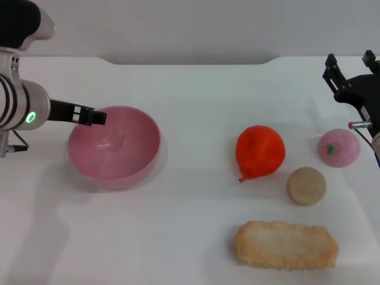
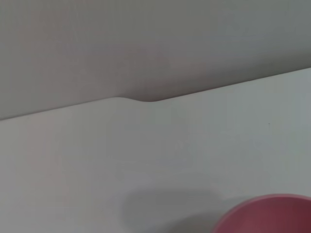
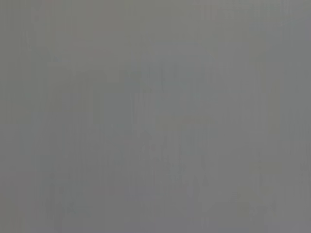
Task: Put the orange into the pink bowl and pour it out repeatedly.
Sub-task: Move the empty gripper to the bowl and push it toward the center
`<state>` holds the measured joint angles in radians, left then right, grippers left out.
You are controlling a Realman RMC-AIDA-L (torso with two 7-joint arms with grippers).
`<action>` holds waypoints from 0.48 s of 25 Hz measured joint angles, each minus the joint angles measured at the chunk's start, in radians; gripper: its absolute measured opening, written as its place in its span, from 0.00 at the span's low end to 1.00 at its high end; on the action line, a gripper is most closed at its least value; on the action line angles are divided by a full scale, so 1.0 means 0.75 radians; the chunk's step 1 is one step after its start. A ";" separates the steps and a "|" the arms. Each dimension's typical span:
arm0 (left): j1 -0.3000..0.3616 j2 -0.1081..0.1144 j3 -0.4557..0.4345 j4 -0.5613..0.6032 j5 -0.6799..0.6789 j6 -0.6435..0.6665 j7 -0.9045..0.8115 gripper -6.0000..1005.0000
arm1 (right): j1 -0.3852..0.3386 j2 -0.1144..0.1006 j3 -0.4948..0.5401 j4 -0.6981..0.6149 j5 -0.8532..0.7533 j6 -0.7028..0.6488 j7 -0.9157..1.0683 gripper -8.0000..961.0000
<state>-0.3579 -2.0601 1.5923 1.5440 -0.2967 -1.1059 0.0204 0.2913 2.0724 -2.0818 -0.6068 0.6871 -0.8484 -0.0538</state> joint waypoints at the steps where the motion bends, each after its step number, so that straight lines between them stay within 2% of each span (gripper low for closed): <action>1: 0.000 0.000 0.000 0.000 0.000 0.000 0.000 0.79 | 0.000 0.000 0.000 0.000 0.000 0.000 0.000 0.76; 12: -0.009 -0.001 0.007 -0.062 -0.009 0.035 0.009 0.79 | -0.001 0.000 -0.002 -0.007 0.000 0.000 -0.001 0.75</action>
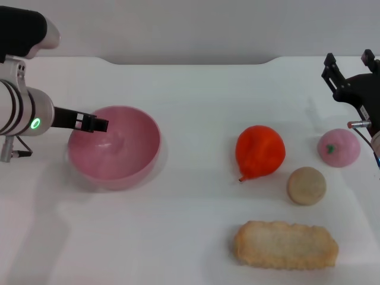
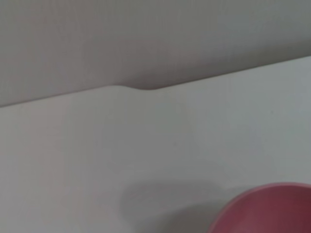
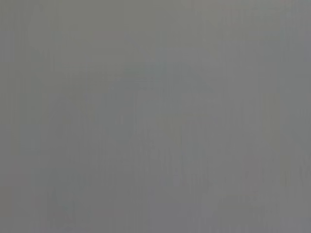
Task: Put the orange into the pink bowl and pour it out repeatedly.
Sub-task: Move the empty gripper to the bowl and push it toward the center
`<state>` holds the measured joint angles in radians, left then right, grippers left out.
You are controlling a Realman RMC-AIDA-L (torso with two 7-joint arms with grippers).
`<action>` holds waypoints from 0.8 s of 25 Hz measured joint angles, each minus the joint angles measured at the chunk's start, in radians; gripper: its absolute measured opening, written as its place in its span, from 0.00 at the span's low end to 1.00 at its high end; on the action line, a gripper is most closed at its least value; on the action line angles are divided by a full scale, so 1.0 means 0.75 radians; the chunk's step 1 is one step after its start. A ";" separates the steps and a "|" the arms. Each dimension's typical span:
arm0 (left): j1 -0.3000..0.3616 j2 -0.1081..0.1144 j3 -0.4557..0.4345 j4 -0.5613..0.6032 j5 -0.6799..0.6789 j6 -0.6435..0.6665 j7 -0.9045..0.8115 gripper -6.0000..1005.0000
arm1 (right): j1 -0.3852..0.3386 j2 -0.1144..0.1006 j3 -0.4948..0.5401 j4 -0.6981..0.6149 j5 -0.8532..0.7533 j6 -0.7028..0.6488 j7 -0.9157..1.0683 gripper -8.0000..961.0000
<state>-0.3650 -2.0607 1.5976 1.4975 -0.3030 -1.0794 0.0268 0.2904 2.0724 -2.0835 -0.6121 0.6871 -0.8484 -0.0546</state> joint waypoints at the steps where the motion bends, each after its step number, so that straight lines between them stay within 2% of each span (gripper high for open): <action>1: -0.013 0.000 0.001 -0.032 -0.001 0.001 0.000 0.78 | 0.000 0.000 0.000 0.000 0.000 0.000 0.000 0.75; 20: -0.061 0.001 0.021 -0.159 -0.005 0.017 0.000 0.78 | 0.007 -0.004 0.006 -0.008 0.000 0.000 -0.001 0.74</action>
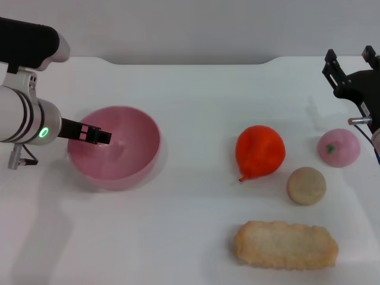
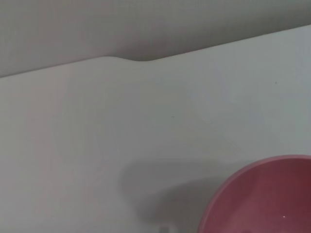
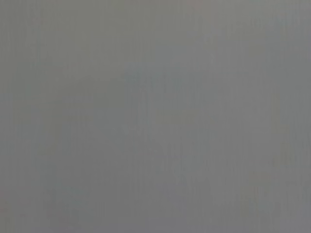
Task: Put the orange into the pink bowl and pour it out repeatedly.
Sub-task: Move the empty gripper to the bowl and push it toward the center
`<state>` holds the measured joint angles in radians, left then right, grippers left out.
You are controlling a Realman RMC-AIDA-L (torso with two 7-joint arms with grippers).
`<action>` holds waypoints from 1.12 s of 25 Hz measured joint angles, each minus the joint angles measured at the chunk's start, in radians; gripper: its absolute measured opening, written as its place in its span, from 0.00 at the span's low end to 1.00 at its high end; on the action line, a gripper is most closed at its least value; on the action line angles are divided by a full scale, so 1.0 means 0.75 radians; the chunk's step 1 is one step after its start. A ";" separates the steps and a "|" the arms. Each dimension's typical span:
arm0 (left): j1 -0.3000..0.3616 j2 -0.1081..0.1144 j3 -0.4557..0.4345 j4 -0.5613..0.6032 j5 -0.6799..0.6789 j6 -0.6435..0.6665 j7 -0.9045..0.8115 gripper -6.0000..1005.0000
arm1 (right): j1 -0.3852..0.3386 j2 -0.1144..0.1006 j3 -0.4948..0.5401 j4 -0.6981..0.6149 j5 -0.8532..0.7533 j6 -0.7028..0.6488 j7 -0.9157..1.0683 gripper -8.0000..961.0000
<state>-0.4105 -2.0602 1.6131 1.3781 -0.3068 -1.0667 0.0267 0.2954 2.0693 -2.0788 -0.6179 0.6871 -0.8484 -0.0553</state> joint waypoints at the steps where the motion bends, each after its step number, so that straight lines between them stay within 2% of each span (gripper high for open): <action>1: -0.004 0.000 0.000 -0.011 0.000 0.006 0.000 0.78 | 0.000 0.000 0.001 -0.002 0.000 0.000 0.000 0.74; 15: -0.037 0.000 -0.004 -0.113 0.001 0.010 -0.007 0.78 | -0.006 0.000 0.006 -0.026 0.000 0.000 0.000 0.74; 28: -0.050 0.002 -0.016 -0.113 -0.046 0.022 0.037 0.24 | -0.011 0.000 0.009 -0.048 -0.021 0.000 0.000 0.73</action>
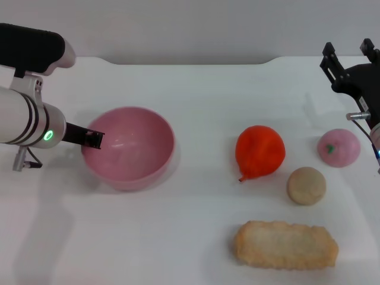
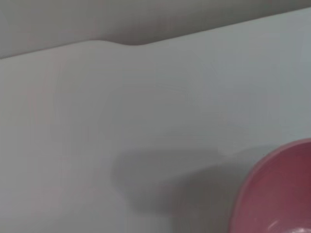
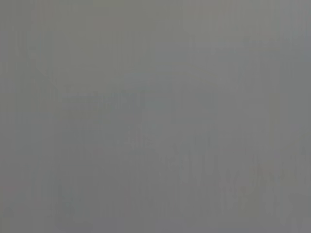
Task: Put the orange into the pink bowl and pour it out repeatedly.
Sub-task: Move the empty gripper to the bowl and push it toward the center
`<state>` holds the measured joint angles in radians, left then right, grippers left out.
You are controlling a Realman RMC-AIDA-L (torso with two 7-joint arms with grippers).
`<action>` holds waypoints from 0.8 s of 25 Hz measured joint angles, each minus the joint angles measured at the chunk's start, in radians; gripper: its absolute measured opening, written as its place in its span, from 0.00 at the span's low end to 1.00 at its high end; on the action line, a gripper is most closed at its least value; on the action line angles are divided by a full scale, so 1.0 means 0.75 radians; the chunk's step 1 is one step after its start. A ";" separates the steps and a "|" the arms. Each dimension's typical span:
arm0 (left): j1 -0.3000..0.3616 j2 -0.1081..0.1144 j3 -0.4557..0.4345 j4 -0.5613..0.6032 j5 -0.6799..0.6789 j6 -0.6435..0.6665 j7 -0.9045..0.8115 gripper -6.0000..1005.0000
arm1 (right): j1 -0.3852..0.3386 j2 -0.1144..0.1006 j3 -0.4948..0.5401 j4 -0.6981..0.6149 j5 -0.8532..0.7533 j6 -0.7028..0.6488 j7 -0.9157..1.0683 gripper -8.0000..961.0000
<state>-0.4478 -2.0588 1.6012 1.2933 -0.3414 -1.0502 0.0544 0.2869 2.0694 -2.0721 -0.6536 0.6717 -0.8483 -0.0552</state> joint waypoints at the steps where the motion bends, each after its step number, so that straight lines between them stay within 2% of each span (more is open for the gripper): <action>1: 0.000 0.000 0.000 0.000 -0.001 0.001 0.000 0.19 | 0.000 0.000 0.000 0.000 0.000 0.000 0.000 0.73; 3: 0.000 0.000 0.001 0.000 -0.003 0.003 0.000 0.10 | 0.000 0.000 0.000 0.000 0.000 0.000 0.000 0.73; 13: 0.010 0.000 -0.002 0.023 -0.009 0.030 0.000 0.07 | 0.002 0.000 0.000 -0.001 -0.002 0.006 0.000 0.73; 20: 0.019 0.000 -0.004 0.095 -0.005 0.046 0.001 0.06 | 0.009 -0.001 0.002 -0.039 -0.002 0.098 0.000 0.72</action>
<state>-0.4338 -2.0585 1.5983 1.3643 -0.3450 -1.0157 0.0552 0.2939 2.0683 -2.0703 -0.6826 0.6702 -0.7748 -0.0553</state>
